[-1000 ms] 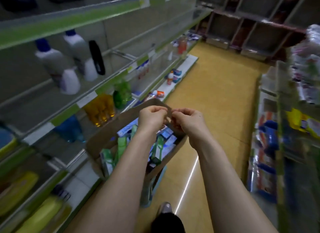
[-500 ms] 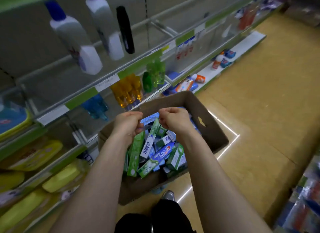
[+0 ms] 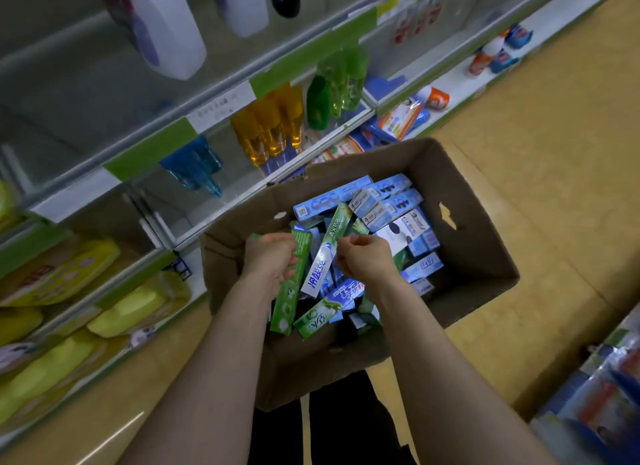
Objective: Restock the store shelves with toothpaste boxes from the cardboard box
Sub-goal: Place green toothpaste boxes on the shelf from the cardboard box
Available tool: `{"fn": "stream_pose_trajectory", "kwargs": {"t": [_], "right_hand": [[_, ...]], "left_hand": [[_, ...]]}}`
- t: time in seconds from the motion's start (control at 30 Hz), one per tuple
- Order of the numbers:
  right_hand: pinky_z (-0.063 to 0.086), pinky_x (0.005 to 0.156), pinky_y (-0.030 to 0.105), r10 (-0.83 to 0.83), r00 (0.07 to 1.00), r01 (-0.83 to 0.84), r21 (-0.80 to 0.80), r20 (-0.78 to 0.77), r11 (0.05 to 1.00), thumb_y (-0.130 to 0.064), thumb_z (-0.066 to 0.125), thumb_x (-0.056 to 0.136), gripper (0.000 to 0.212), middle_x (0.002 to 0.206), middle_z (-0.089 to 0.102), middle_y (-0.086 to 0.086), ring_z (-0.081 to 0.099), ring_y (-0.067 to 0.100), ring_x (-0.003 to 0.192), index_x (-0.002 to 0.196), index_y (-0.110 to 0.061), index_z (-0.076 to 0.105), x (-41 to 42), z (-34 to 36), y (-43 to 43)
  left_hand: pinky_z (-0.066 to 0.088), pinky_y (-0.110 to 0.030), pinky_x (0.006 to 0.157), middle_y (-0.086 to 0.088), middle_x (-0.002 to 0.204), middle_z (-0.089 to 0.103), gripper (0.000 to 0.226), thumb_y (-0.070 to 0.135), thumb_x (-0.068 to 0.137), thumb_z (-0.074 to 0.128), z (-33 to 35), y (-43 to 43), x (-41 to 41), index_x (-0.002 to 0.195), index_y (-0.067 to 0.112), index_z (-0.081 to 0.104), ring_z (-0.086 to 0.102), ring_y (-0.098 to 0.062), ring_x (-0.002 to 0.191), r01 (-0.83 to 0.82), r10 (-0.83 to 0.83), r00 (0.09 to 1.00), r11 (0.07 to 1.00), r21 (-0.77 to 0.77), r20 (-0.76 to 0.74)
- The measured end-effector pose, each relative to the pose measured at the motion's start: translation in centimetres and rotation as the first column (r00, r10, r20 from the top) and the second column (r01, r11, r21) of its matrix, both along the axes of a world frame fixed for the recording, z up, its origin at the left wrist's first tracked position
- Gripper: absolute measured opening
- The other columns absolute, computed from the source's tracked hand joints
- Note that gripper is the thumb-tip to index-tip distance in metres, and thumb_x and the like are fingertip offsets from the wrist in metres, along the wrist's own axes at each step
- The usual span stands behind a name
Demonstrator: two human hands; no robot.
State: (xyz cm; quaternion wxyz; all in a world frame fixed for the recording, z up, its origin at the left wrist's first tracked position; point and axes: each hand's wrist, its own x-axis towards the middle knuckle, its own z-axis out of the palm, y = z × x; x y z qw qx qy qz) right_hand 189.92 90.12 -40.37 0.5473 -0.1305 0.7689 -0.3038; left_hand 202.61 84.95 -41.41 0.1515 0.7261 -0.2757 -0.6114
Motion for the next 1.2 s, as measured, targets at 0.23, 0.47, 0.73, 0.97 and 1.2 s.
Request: {"fn": "stream_pose_trajectory", "kwargs": {"t": [0.23,0.47,0.73,0.97,1.2], "right_hand": [[0.036,0.064,0.039,-0.018,0.997,0.032,0.195,-0.074,0.980,-0.013,0.063,0.089,0.017,0.066,0.050,0.014,0.044,0.026,0.063,0.085,0.003,0.066,3.1,-5.4,-1.0],[0.038,0.068,0.031,0.042,0.975,0.012,0.237,-0.220,0.971,-0.017,0.060,0.086,0.012,0.076,0.056,0.011,0.054,0.024,0.072,0.080,-0.007,0.062,5.8,-9.0,-2.7],[0.038,0.073,0.034,0.374,0.847,-0.242,0.354,-0.377,0.904,-0.034,0.057,0.089,0.044,0.113,0.060,0.012,0.057,0.033,0.109,0.124,-0.006,0.052,8.1,-11.0,-5.5],[0.039,0.079,0.034,0.548,0.735,-0.369,0.444,-0.399,0.817,-0.035,0.054,0.092,0.035,0.123,0.056,0.012,0.055,0.032,0.113,0.117,-0.010,0.056,8.3,-11.6,-7.0],[0.041,0.082,0.033,0.570,0.737,-0.409,0.431,-0.364,0.804,-0.033,0.060,0.092,0.035,0.124,0.057,0.012,0.054,0.032,0.116,0.117,-0.009,0.055,7.6,-11.4,-6.8]], "left_hand": [[0.044,-0.024,0.061,0.001,0.070,0.055,0.015,0.006,0.090,0.056,-4.2,-1.2,0.6,0.096,0.018,0.060,0.051,-0.011,0.061,0.070,-0.066,0.997,0.994,0.080,-0.051],[0.045,-0.025,0.060,-0.002,0.084,0.060,0.022,0.008,0.088,0.060,-9.3,-2.2,3.2,0.108,0.017,0.063,0.052,-0.012,0.069,0.112,-0.116,0.992,0.989,0.098,0.040],[0.051,-0.031,0.089,-0.007,0.119,0.065,0.040,0.013,0.085,0.061,-13.0,-1.3,3.8,0.125,0.016,0.061,0.061,-0.025,0.107,0.326,-0.336,0.937,0.939,0.109,0.094],[0.046,-0.037,0.099,-0.012,0.127,0.059,0.040,0.012,0.092,0.055,-13.3,-1.4,4.0,0.131,0.008,0.052,0.056,-0.028,0.117,0.571,-0.572,0.816,0.820,0.033,0.081],[0.038,-0.032,0.078,-0.017,0.124,0.057,0.039,0.025,0.089,0.057,-13.1,-0.9,2.9,0.123,0.006,0.050,0.054,-0.036,0.112,0.675,-0.661,0.702,0.737,0.049,0.265]]}}
